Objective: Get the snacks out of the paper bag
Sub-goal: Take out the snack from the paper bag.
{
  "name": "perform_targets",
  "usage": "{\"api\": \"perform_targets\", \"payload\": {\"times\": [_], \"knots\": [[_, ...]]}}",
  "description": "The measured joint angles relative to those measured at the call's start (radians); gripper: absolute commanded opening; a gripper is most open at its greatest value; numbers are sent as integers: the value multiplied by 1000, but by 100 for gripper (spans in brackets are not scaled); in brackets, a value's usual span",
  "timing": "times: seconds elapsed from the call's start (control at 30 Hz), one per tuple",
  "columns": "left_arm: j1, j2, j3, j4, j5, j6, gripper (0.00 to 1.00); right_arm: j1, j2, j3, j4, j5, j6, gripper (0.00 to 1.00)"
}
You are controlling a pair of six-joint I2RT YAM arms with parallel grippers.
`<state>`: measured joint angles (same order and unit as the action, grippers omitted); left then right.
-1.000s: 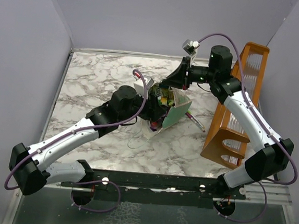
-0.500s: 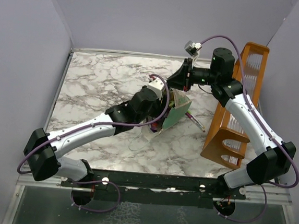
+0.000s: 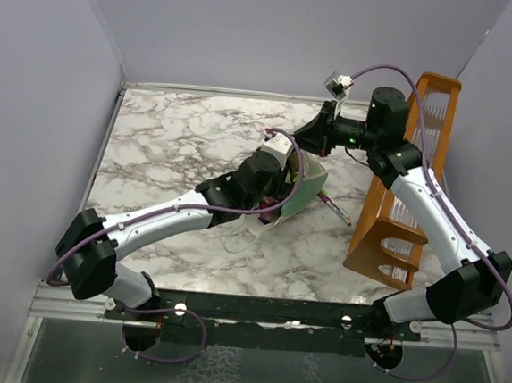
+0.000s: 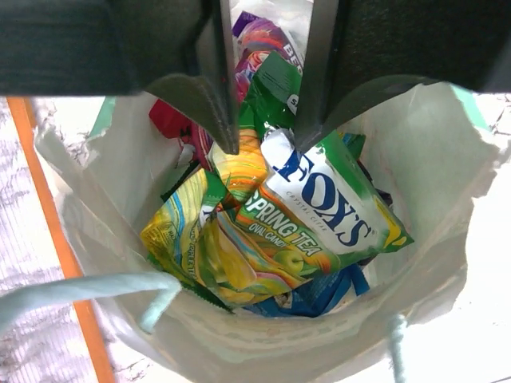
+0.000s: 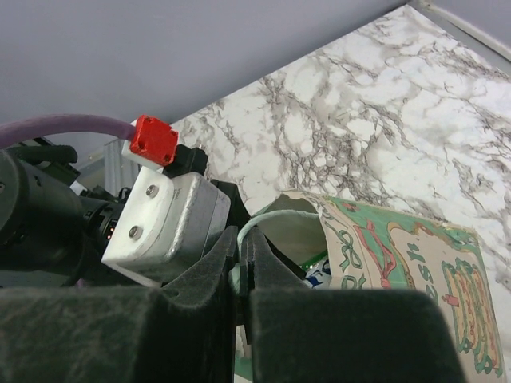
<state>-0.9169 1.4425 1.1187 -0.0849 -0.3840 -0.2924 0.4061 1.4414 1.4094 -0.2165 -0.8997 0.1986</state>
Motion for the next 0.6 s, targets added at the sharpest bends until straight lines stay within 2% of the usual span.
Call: {"api": "perform_targets", "payload": {"times": [0.13, 0.33, 0.6], "knots": [[0, -47, -48, -6, 0, 0, 49, 12, -23, -12, 1, 9, -3, 1], [0, -124, -148, -7, -11, -15, 65, 23, -29, -15, 10, 30, 15, 1], [0, -126, -159, 6, -11, -31, 74, 23, -37, -29, 37, 35, 50, 1]]}}
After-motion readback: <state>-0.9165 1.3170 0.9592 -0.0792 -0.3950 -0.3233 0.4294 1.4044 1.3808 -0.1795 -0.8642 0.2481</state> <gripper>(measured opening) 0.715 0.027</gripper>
